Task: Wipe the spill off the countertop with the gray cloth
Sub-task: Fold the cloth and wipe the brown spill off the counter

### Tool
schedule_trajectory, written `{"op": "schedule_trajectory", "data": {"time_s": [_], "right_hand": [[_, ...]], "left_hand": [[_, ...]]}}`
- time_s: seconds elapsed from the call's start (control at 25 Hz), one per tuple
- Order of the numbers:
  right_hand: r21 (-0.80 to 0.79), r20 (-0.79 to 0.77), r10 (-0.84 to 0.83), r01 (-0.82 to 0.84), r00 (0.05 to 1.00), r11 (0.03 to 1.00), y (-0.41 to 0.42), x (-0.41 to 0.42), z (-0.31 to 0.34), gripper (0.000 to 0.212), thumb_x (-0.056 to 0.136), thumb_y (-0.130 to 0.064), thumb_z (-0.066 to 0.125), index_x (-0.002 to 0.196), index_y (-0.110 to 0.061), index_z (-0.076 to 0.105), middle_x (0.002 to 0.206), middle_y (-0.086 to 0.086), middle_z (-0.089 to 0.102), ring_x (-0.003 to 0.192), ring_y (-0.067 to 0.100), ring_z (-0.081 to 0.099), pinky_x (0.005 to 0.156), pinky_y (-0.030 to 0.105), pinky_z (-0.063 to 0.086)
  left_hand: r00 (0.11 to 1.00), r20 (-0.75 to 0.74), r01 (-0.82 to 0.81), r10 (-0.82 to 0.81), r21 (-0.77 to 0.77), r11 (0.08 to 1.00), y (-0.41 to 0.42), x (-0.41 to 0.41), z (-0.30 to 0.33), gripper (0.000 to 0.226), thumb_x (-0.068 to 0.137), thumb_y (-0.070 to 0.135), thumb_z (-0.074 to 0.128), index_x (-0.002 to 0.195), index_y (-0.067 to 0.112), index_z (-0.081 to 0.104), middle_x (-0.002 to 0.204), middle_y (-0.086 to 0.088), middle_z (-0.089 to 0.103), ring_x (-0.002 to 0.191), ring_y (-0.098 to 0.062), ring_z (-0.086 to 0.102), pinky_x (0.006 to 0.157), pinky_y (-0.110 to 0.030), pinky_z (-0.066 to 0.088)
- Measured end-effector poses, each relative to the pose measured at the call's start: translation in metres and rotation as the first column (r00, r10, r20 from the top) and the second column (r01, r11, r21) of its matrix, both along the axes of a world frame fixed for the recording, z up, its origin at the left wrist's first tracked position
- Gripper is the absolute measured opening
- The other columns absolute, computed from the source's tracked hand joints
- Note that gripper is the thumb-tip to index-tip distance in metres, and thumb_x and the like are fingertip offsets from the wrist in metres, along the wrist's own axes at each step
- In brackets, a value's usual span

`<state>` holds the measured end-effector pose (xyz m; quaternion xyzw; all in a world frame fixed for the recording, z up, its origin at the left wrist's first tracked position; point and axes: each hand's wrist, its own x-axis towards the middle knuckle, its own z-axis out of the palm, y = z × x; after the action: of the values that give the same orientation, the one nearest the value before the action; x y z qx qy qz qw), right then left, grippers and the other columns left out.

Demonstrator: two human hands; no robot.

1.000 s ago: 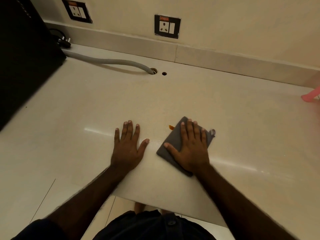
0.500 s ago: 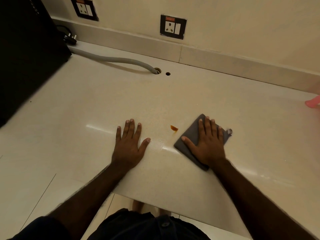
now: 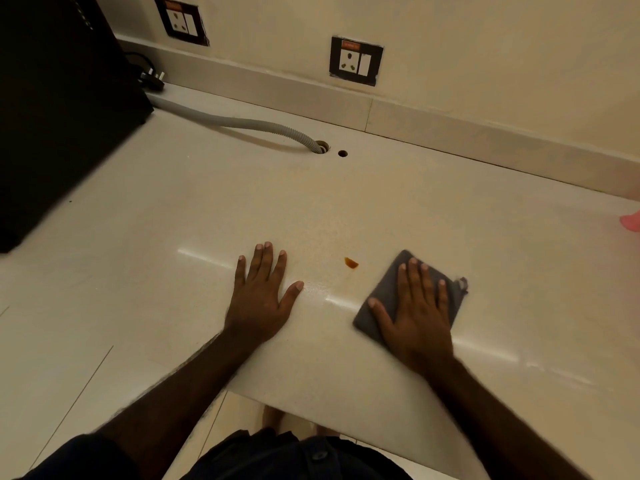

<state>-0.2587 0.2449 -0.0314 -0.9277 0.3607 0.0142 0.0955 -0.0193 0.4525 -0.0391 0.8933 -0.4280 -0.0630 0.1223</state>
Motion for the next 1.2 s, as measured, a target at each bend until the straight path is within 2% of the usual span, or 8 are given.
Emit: {"op": "schedule_trajectory", "data": {"time_s": [0.2, 0.36, 0.48, 0.6, 0.76, 0.88, 1.04, 1.2], "right_hand": [[0.053, -0.022, -0.083, 0.084, 0.996, 0.995, -0.014, 0.084, 0.011, 0.108, 0.097, -0.085, 0.008, 0.171, -0.008, -0.006, 0.181, 0.013, -0.01, 0.168, 0.029, -0.013, 0.134, 0.06, -0.003], [0.014, 0.013, 0.155, -0.156, 0.988, 0.988, 0.037, 0.071, -0.005, 0.103, 0.1, -0.085, 0.014, 0.172, -0.014, -0.009, 0.181, 0.008, -0.016, 0.167, 0.026, -0.019, 0.134, 0.057, -0.008], [-0.008, 0.07, 0.231, -0.231, 0.97, 0.973, 0.039, 0.016, -0.016, 0.099, 0.102, -0.084, 0.026, 0.173, -0.022, -0.005, 0.183, 0.002, -0.009, 0.169, 0.021, -0.011, 0.134, 0.051, -0.005], [-0.039, 0.001, 0.15, -0.15, 0.989, 0.988, -0.009, 0.011, -0.01, 0.099, 0.102, -0.084, 0.02, 0.173, -0.019, -0.003, 0.183, 0.003, -0.007, 0.168, 0.021, -0.011, 0.135, 0.056, 0.0], [-0.016, -0.021, -0.027, 0.027, 0.999, 1.0, -0.026, 0.089, 0.008, 0.103, 0.1, -0.083, 0.015, 0.172, -0.011, 0.0, 0.182, 0.01, -0.006, 0.168, 0.028, -0.01, 0.134, 0.059, -0.002], [0.024, 0.018, 0.075, -0.075, 0.997, 0.997, 0.019, 0.115, 0.005, 0.104, 0.099, -0.084, 0.018, 0.172, -0.012, -0.003, 0.181, 0.009, -0.01, 0.168, 0.028, -0.015, 0.134, 0.058, -0.008], [0.013, 0.101, 0.269, -0.271, 0.958, 0.962, 0.073, 0.05, -0.014, 0.099, 0.101, -0.084, 0.026, 0.173, -0.022, -0.004, 0.183, 0.002, -0.007, 0.168, 0.022, -0.012, 0.133, 0.054, -0.005], [-0.019, 0.034, 0.207, -0.207, 0.978, 0.978, 0.02, 0.009, -0.01, 0.098, 0.101, -0.084, 0.024, 0.173, -0.022, -0.002, 0.183, 0.001, -0.004, 0.169, 0.02, -0.01, 0.134, 0.055, 0.002]], "left_hand": [[1.0, -0.006, 0.004, -0.004, 0.015, 1.0, 0.0, 0.001, -0.001, 0.081, 0.101, 0.07, 0.009, 0.165, 0.022, 0.003, 0.174, -0.006, -0.007, 0.159, -0.019, -0.014, 0.129, -0.051, -0.006], [1.0, 0.001, 0.0, 0.0, 0.025, 1.0, 0.0, 0.002, -0.003, 0.083, 0.099, 0.073, 0.004, 0.165, 0.023, 0.003, 0.174, -0.006, -0.007, 0.159, -0.02, -0.014, 0.129, -0.051, -0.006], [1.0, -0.004, -0.001, 0.001, 0.005, 1.0, 0.0, 0.002, -0.003, 0.082, 0.1, 0.072, 0.005, 0.165, 0.023, 0.003, 0.173, -0.005, -0.008, 0.159, -0.019, -0.014, 0.129, -0.05, -0.005], [1.0, -0.024, 0.003, -0.003, -0.002, 1.0, 0.0, 0.003, 0.0, 0.079, 0.1, 0.07, 0.006, 0.165, 0.024, 0.003, 0.173, -0.004, -0.009, 0.159, -0.018, -0.015, 0.129, -0.049, -0.007], [0.99, -0.144, -0.009, -0.001, -0.064, 0.998, 0.002, 0.01, 0.003, 0.075, 0.102, 0.064, 0.014, 0.164, 0.023, 0.002, 0.173, -0.001, -0.009, 0.158, -0.012, -0.018, 0.129, -0.04, -0.012], [0.992, -0.123, -0.03, 0.018, -0.101, 0.994, 0.011, 0.02, 0.004, 0.072, 0.104, 0.058, 0.018, 0.164, 0.019, 0.012, 0.174, -0.004, -0.001, 0.159, -0.016, -0.011, 0.13, -0.042, -0.005], [0.992, -0.082, -0.096, 0.092, -0.037, 0.995, 0.026, 0.036, 0.003, 0.076, 0.101, 0.061, 0.007, 0.164, 0.018, 0.011, 0.174, -0.008, -0.002, 0.159, -0.019, -0.014, 0.129, -0.044, -0.01], [0.994, -0.033, -0.103, 0.103, -0.008, 0.995, 0.026, 0.033, 0.002, 0.076, 0.102, 0.063, 0.006, 0.165, 0.02, 0.007, 0.173, -0.008, -0.006, 0.159, -0.02, -0.014, 0.129, -0.045, -0.009]]}}
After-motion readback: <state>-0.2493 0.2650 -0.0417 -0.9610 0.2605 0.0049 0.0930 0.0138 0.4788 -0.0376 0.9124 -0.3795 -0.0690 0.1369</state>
